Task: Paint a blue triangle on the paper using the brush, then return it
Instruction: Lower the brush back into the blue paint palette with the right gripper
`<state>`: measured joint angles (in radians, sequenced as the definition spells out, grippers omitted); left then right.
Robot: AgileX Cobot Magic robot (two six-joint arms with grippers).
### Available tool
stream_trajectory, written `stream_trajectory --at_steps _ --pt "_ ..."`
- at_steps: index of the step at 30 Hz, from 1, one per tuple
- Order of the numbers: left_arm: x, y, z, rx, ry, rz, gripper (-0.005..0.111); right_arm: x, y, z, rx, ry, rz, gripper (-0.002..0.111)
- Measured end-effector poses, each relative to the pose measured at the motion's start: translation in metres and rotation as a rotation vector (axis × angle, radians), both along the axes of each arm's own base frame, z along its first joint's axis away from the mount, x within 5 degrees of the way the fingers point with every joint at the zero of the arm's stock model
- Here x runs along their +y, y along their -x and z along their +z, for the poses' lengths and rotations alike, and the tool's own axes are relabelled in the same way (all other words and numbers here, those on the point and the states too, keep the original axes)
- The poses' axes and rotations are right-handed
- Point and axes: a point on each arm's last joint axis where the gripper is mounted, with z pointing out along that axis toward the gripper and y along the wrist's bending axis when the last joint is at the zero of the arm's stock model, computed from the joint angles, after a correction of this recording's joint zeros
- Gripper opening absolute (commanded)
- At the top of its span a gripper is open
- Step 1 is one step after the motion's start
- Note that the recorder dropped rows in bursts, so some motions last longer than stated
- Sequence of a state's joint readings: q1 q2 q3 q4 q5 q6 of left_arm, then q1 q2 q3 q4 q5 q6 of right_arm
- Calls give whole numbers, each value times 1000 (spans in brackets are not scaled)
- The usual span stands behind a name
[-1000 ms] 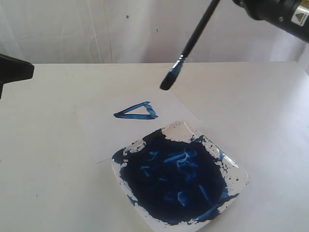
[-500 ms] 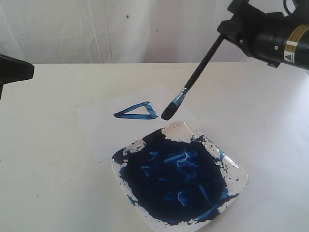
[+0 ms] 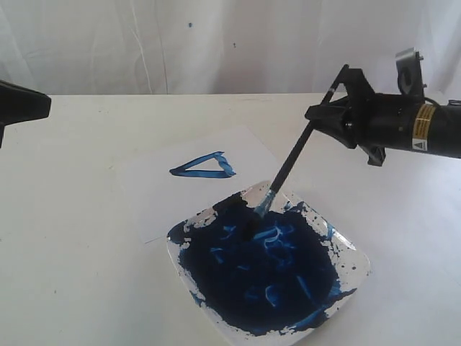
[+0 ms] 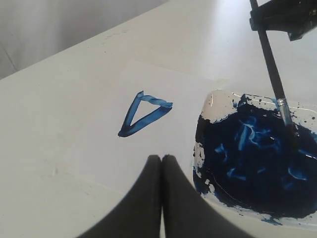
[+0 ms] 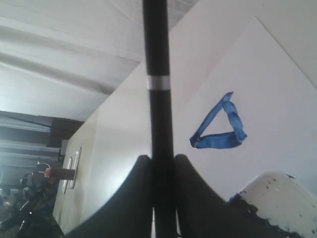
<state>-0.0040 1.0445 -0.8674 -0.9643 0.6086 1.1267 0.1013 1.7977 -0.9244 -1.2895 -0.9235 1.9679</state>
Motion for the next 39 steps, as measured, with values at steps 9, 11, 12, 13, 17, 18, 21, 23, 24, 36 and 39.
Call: stream_trajectory --at_steps 9,11,12,13,17,18,21,23,24,36,39 --pt "0 0 0 2 4 2 0 -3 -2 -16 110 54 -34 0" --pt "0 0 0 2 4 2 0 -5 -3 -19 131 67 -64 0" --pt "0 0 0 2 6 2 0 -5 -3 -21 140 71 -75 0" --pt "0 0 0 4 8 4 0 -6 -3 -22 150 75 -89 0" --pt "0 0 0 5 9 4 0 -8 3 -34 205 101 -140 0" --pt "0 0 0 5 9 4 0 -10 4 -37 220 106 -158 0" --pt "0 0 0 5 9 4 0 -14 6 -43 253 127 -210 0" --pt "0 0 0 5 9 4 0 -16 6 -46 267 145 -237 0" --pt "0 0 0 5 9 4 0 -17 6 -47 271 147 -247 0" --pt "0 0 0 5 11 4 0 -19 6 -50 271 200 -257 0" --pt "0 0 0 6 12 5 0 -20 6 -50 271 203 -257 0"
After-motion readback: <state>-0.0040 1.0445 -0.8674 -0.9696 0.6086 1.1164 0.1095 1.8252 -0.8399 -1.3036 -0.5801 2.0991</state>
